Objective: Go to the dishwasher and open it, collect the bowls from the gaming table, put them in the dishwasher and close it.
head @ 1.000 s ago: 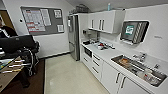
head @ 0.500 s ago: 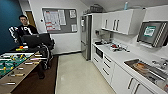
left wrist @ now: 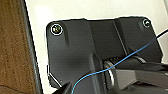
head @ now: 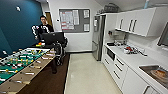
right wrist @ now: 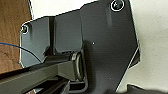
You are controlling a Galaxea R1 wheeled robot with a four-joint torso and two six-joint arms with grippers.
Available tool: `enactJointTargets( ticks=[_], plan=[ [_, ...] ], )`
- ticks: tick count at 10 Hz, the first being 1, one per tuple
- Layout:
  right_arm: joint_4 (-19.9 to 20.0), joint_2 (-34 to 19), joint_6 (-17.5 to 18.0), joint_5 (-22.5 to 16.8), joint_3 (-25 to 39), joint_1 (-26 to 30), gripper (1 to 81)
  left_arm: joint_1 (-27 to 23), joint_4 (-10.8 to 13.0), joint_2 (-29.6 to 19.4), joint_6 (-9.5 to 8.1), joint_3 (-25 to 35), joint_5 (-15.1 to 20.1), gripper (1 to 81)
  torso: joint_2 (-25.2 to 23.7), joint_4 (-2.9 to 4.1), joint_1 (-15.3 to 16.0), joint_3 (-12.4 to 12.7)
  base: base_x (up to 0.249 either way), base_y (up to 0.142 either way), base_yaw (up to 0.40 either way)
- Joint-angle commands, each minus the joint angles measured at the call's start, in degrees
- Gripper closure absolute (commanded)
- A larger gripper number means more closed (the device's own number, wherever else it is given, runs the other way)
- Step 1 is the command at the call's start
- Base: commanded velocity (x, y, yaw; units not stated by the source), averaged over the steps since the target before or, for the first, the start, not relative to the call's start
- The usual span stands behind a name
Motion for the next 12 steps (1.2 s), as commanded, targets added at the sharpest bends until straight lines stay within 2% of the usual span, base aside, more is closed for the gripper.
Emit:
enactJointTargets(
  ticks=[1, 12],
  plan=[
    [-0.6, 0.3, -0.2, -3.5, 0.3, 2.2, 1.0, -1.9, 0.7, -0.1, 0.27, -0.1, 3.0, 1.0, 0.0, 0.00, 0.0, 0.0, 0.000, 0.000, 0.355],
    [-0.7, 0.8, -0.2, -3.5, 0.3, 2.0, 1.0, -1.9, 0.8, 0.0, 0.27, -0.2, 3.1, 1.0, 0.0, 0.00, 0.0, 0.0, 0.000, 0.000, 0.355]
  ],
)
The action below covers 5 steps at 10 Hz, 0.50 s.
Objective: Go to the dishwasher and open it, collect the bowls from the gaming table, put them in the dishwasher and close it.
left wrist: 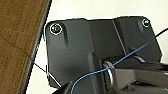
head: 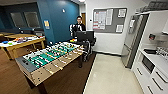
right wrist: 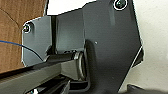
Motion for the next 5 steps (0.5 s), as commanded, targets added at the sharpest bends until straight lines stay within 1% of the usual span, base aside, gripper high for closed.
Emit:
enactJointTargets(
  ticks=[1, 5],
  plan=[
    [-0.6, 0.3, -0.3, -3.5, 0.3, 2.2, 1.0, -2.0, 0.7, -0.2, 0.27, -0.1, 3.1, 1.0, 0.0, 0.00, 0.0, 0.0, 0.000, 0.000, 0.356],
    [-1.2, 0.5, -0.2, -3.7, 0.3, 2.4, 1.0, -2.0, 0.7, -0.1, 0.27, -0.2, 3.1, 1.0, 0.0, 0.00, 0.0, 0.0, 0.000, 0.000, 0.355]
  ],
)
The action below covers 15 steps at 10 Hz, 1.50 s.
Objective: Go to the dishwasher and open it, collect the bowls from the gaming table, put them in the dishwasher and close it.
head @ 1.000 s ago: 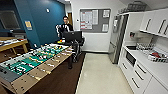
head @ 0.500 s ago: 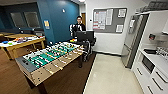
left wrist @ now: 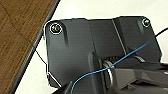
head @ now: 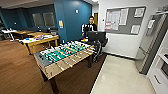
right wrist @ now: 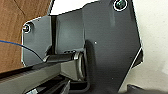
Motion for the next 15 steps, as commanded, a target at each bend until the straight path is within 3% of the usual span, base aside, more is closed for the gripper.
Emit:
enactJointTargets(
  ticks=[1, 15],
  plan=[
    [-0.8, 0.4, -0.2, -3.9, 0.3, 2.4, 1.0, -2.0, 0.7, -0.2, 0.27, -0.2, 3.1, 1.0, 0.0, 0.00, 0.0, 0.0, 0.000, 0.000, 0.355],
    [-0.8, 0.7, -0.2, -4.0, 0.3, 2.6, 1.0, -1.9, 0.7, -0.2, 0.27, -0.2, 3.3, 1.0, 0.0, 0.00, 0.0, 0.0, 0.000, 0.000, 0.355]
  ],
)
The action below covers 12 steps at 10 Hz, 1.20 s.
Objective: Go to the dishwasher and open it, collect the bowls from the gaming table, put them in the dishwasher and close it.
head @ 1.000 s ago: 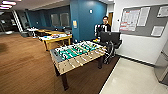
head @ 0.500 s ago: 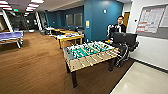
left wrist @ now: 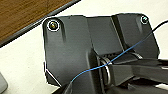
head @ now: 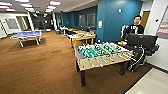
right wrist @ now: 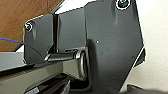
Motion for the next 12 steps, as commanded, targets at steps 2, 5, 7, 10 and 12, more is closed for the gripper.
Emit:
enactJointTargets(
  ticks=[2, 5, 7, 10, 12],
  plan=[
    [-0.4, 0.3, -0.2, -3.6, 0.3, 2.5, 1.0, -2.3, 0.6, -0.5, 0.09, -0.2, 3.0, 1.0, 0.0, 0.00, 0.0, 0.0, 0.000, 0.000, 0.353],
    [-0.4, 0.3, -0.2, -3.6, 0.3, 2.4, 1.0, -2.3, 0.4, -0.5, 0.09, -0.2, 3.1, 1.0, 0.0, 0.00, 0.0, 0.0, 0.000, 0.000, 0.347],
    [-0.5, 0.3, -0.2, -3.6, 0.3, 2.5, 1.0, -2.4, 0.2, -0.5, 0.09, -0.2, 3.0, 1.0, 0.0, 0.00, 0.0, 0.0, 0.000, 0.000, 0.347],
    [-0.6, 0.4, -0.3, -3.6, 0.3, 2.5, 1.0, -2.4, 0.1, -0.6, 0.09, -0.2, 3.1, 1.0, 0.0, 0.00, 0.0, 0.0, 0.000, 0.000, 0.342],
    [-1.0, 0.4, -0.2, -3.6, 0.3, 2.4, 1.0, -2.4, 0.1, -0.5, 0.09, -0.2, 3.1, 1.0, 0.0, 0.00, 0.0, 0.0, 0.000, 0.000, 0.294]
  ],
)
